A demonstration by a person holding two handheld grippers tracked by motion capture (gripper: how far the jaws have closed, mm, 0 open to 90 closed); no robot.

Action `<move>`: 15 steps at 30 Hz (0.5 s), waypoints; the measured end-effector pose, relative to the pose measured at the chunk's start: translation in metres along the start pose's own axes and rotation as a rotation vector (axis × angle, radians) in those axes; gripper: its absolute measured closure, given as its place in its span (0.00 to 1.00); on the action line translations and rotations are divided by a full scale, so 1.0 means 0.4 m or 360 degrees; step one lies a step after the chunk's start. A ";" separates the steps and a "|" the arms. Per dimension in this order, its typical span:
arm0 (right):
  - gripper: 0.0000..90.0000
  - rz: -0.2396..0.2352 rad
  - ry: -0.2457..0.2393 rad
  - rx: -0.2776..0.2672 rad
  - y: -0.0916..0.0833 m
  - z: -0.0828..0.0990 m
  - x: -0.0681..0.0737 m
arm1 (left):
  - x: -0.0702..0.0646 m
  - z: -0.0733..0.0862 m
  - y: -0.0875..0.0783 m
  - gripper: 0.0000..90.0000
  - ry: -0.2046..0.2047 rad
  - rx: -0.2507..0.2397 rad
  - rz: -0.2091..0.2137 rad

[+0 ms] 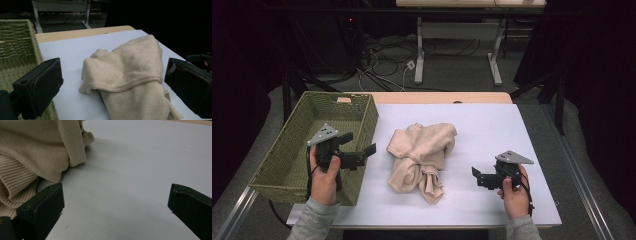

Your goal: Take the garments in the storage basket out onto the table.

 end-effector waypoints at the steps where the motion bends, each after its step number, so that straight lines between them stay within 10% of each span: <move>1: 0.00 0.0003 0.0004 0.0002 -0.001 0.000 0.000 | 0.004 0.002 -0.005 0.02 -0.0015 -0.0010 -0.0004; 15: 0.00 0.0002 0.0020 -0.0007 -0.004 -0.002 -0.003 | 0.094 0.042 -0.073 0.02 -0.0100 -0.0091 -0.0170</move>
Point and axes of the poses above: each handheld gripper's, and its own axes: y roughly forward along the jaws, z roughly out of its underside, x roughly to its left, the point moved 2 cm from there along y, roughly forward along the jaws, and after that the axes turned 10 degrees about z, right-handed, at the moved point
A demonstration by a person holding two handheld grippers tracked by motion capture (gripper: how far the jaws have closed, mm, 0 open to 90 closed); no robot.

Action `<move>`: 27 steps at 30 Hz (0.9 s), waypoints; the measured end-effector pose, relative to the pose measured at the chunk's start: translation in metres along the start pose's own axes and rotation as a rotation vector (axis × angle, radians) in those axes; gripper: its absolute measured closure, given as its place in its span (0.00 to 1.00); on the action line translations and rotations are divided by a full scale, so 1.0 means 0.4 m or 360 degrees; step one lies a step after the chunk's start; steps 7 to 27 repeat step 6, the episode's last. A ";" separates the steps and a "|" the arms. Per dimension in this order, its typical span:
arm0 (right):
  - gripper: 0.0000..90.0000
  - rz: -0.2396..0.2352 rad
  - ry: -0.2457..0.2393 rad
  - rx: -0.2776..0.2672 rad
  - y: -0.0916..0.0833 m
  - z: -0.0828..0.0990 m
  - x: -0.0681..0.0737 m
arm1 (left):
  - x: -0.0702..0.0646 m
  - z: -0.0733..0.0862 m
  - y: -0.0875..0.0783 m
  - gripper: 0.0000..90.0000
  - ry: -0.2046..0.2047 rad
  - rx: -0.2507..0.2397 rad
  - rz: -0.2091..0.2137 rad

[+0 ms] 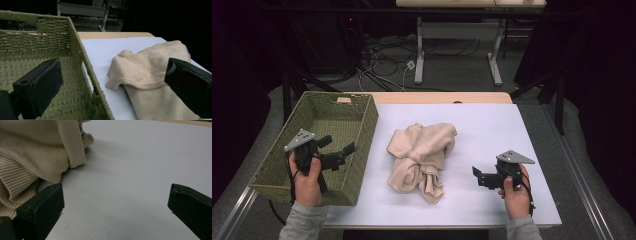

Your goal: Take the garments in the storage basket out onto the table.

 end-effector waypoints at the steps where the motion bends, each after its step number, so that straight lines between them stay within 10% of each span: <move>1: 0.00 -0.0001 -0.0009 -0.0005 0.000 0.000 -0.002 | 0.005 0.001 -0.002 0.02 -0.0011 0.0002 -0.0003; 27: 0.00 0.0005 -0.0002 -0.0004 -0.002 -0.001 -0.009 | 0.014 0.001 -0.010 0.02 -0.0028 -0.0015 -0.0024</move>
Point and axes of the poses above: each handheld gripper's, and its own axes: y roughly forward along the jaws, z roughly out of its underside, x roughly to its left, the point moved 2 cm from there along y, roughly forward along the jaws, and after that the axes turned 10 degrees about z, right-handed, at the moved point
